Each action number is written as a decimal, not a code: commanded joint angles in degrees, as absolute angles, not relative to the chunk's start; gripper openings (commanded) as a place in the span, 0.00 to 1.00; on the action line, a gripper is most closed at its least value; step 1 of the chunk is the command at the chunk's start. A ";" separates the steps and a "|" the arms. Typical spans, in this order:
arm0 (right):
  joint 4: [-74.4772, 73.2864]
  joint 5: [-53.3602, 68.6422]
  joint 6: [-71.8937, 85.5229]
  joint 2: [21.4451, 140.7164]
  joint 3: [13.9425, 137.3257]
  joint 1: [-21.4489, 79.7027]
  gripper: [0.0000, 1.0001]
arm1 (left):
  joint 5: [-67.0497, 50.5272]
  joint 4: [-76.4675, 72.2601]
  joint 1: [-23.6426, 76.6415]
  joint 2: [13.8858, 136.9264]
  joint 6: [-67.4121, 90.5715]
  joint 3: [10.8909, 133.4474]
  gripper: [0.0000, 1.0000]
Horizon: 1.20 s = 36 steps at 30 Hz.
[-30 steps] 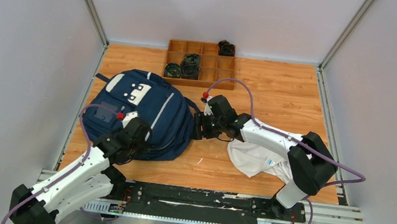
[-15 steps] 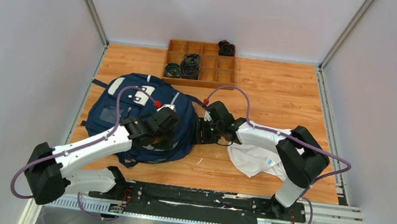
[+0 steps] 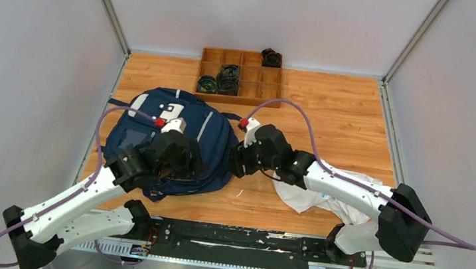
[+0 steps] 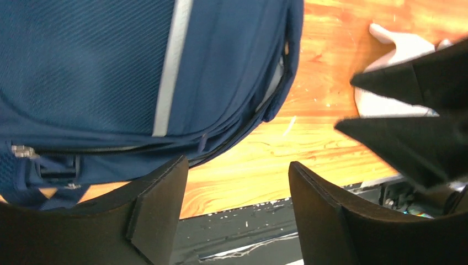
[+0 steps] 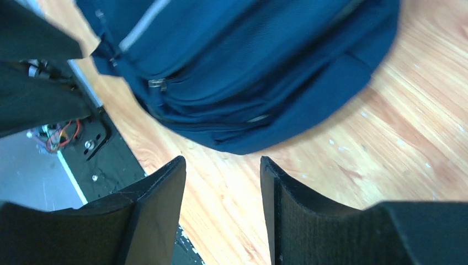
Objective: Pack the student bag
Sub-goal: Zip the student bag at the center of the board.
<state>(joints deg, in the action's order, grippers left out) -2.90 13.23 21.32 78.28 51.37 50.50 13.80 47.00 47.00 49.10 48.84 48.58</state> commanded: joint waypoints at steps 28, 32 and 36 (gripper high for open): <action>-3.34 -22.01 37.21 99.60 67.21 73.74 0.48 | 38.31 51.67 45.66 26.45 85.41 28.11 0.60; -6.05 -23.46 35.51 103.21 70.42 74.80 0.48 | 38.84 51.94 45.55 26.46 83.06 28.80 0.59; -2.62 -24.72 32.99 104.38 69.82 75.82 0.48 | 38.08 51.39 44.83 28.43 79.09 30.06 0.66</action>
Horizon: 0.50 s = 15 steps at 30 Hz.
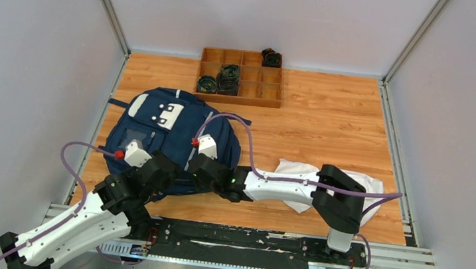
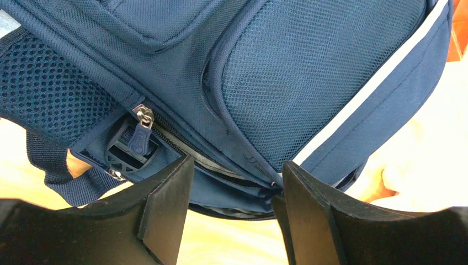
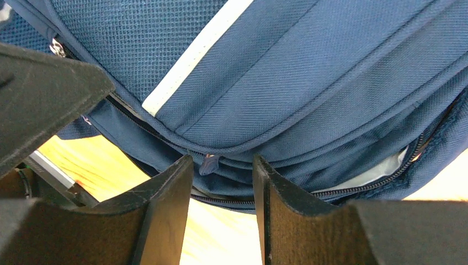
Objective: Pack the student bag
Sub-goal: Zip the student bag at the center of the board.
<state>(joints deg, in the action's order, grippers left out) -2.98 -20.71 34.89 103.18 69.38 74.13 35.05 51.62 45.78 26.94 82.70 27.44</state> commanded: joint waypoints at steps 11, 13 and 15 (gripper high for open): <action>-3.50 -32.07 33.40 108.95 71.96 77.43 0.44 | 33.75 48.19 39.57 32.39 74.27 30.09 0.56; -4.12 -33.43 33.81 108.85 72.13 77.43 0.38 | 32.91 46.69 38.50 32.62 73.39 29.83 0.56; -4.22 -33.82 33.28 108.68 72.09 77.39 0.25 | 31.86 44.76 37.70 33.30 71.37 29.93 0.52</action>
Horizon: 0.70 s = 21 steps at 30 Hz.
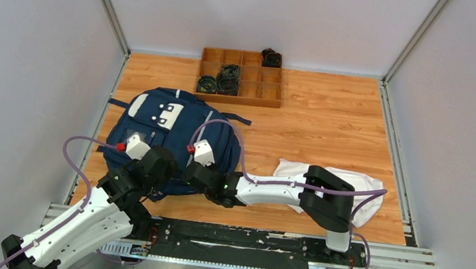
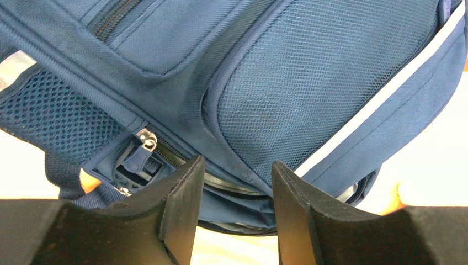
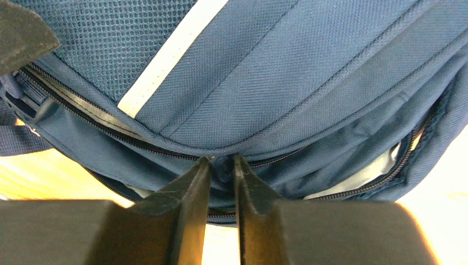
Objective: Pack the student bag
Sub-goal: Zip the student bag at the center of the board.
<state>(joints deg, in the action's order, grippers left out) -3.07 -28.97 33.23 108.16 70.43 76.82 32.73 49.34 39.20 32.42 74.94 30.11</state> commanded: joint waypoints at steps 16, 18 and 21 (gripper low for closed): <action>1.36 -26.26 14.45 98.66 64.24 74.89 0.00 | 28.48 45.86 28.84 37.22 61.48 33.64 0.00; 1.19 -25.48 13.13 97.53 63.08 73.23 0.00 | 27.46 45.88 26.76 36.76 59.32 34.02 0.00; 0.61 -24.32 11.25 96.30 61.83 70.56 0.00 | 25.25 46.42 23.13 37.04 56.80 34.47 0.00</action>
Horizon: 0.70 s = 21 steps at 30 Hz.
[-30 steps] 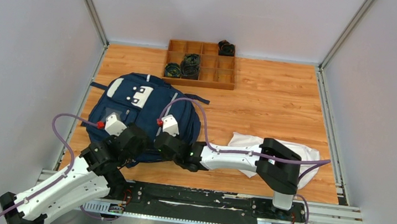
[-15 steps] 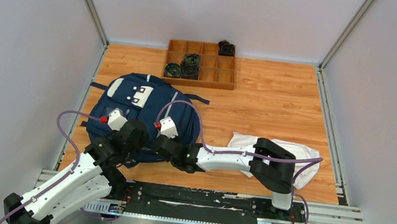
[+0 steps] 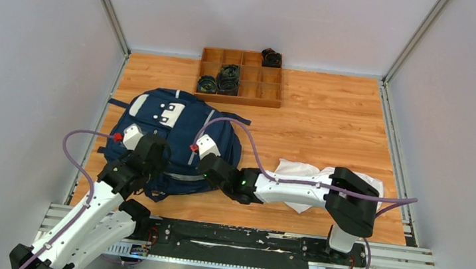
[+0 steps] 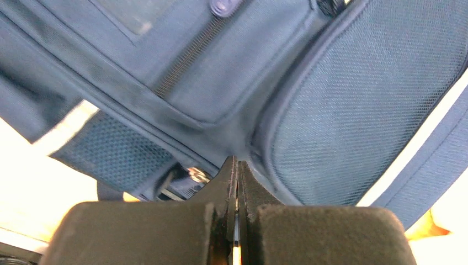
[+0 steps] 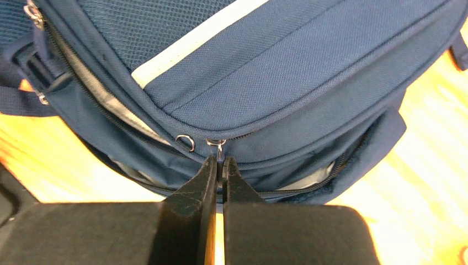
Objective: Pack the student bag
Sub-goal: Zip the student bag at the center of the board.
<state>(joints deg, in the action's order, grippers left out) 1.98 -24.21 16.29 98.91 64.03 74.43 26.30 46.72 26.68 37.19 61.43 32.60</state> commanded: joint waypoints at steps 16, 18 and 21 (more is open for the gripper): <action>-0.83 -13.36 12.29 96.86 63.66 67.85 0.00 | 8.02 43.34 20.70 37.16 57.27 36.93 0.70; -0.90 -12.45 13.12 96.81 63.88 67.85 0.00 | 6.94 42.93 21.25 36.36 60.14 35.77 0.73; -0.98 -11.63 13.44 96.71 64.07 67.80 0.00 | 8.31 41.70 23.60 35.00 62.91 34.51 0.76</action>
